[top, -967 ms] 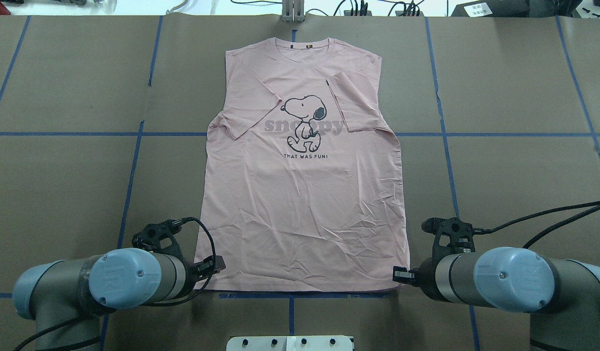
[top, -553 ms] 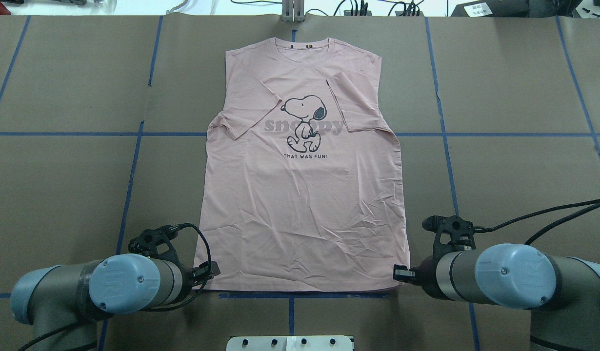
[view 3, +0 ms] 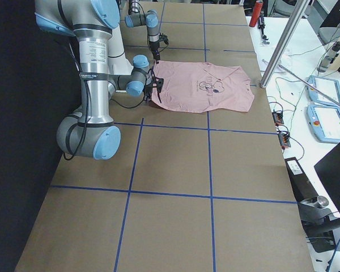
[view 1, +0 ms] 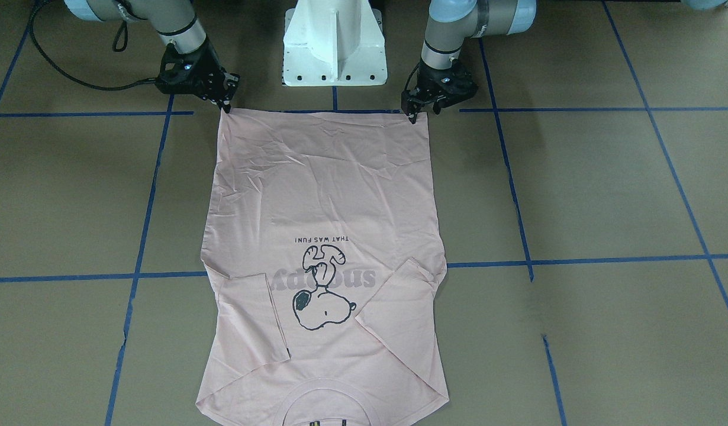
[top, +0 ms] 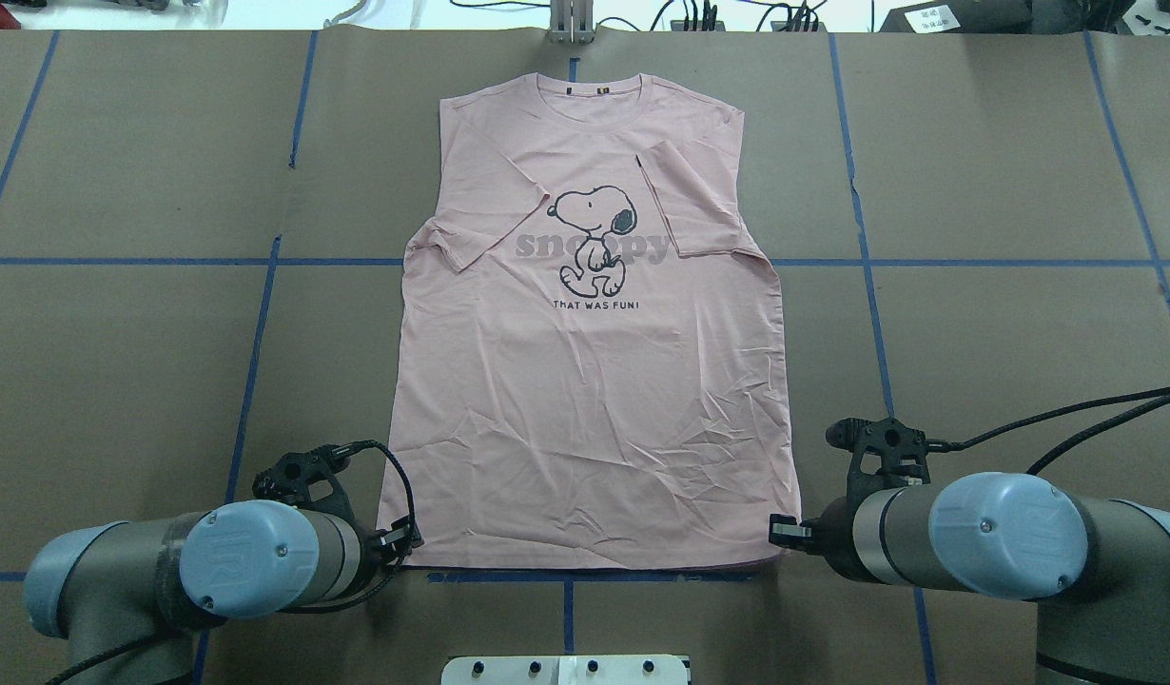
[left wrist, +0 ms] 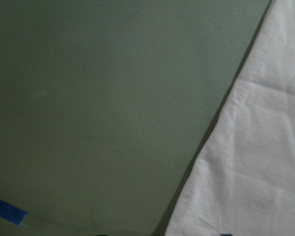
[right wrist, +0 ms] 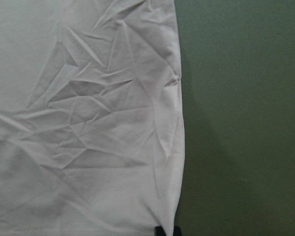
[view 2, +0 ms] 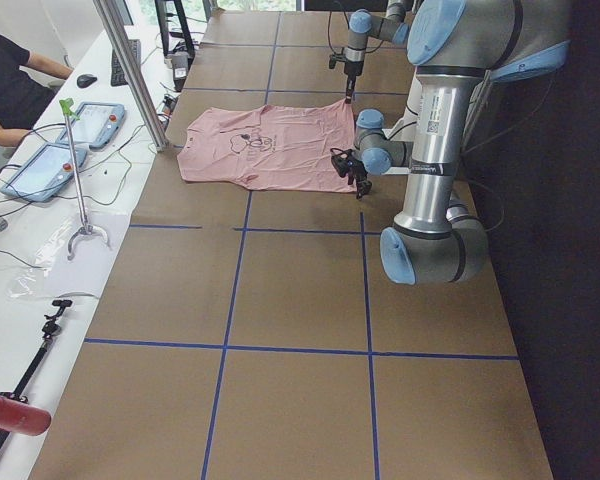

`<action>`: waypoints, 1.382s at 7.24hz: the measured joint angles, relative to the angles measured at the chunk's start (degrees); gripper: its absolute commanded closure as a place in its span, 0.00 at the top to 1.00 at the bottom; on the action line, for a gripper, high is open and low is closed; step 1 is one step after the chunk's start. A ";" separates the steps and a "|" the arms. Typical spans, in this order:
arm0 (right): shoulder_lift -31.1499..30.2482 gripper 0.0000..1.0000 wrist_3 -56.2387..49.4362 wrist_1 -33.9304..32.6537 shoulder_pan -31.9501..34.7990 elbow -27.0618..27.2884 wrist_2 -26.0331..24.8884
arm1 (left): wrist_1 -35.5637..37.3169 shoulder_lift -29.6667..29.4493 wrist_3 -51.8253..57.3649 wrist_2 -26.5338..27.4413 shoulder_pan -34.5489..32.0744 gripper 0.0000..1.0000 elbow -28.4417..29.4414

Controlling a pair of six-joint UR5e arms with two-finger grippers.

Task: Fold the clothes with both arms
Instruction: 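Lower both grippers to the hem corners nearest the robot and grasp them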

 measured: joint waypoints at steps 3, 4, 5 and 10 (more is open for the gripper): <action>-0.19 0.00 -0.06 0.00 0.33 0.06 0.25 | 0.18 -0.96 0.05 -0.26 0.01 0.00 -0.09; -0.26 0.00 -0.10 0.02 0.42 0.07 0.30 | 1.04 -1.78 0.02 -0.37 -0.01 0.00 -0.22; -0.35 0.00 -0.14 0.04 0.45 0.28 0.38 | 3.28 -2.86 -0.01 -0.47 -0.04 0.00 -0.80; -4.18 0.00 -0.12 0.14 1.14 7.35 10.83 | 13.36 -3.12 0.95 -0.57 1.31 0.00 -10.60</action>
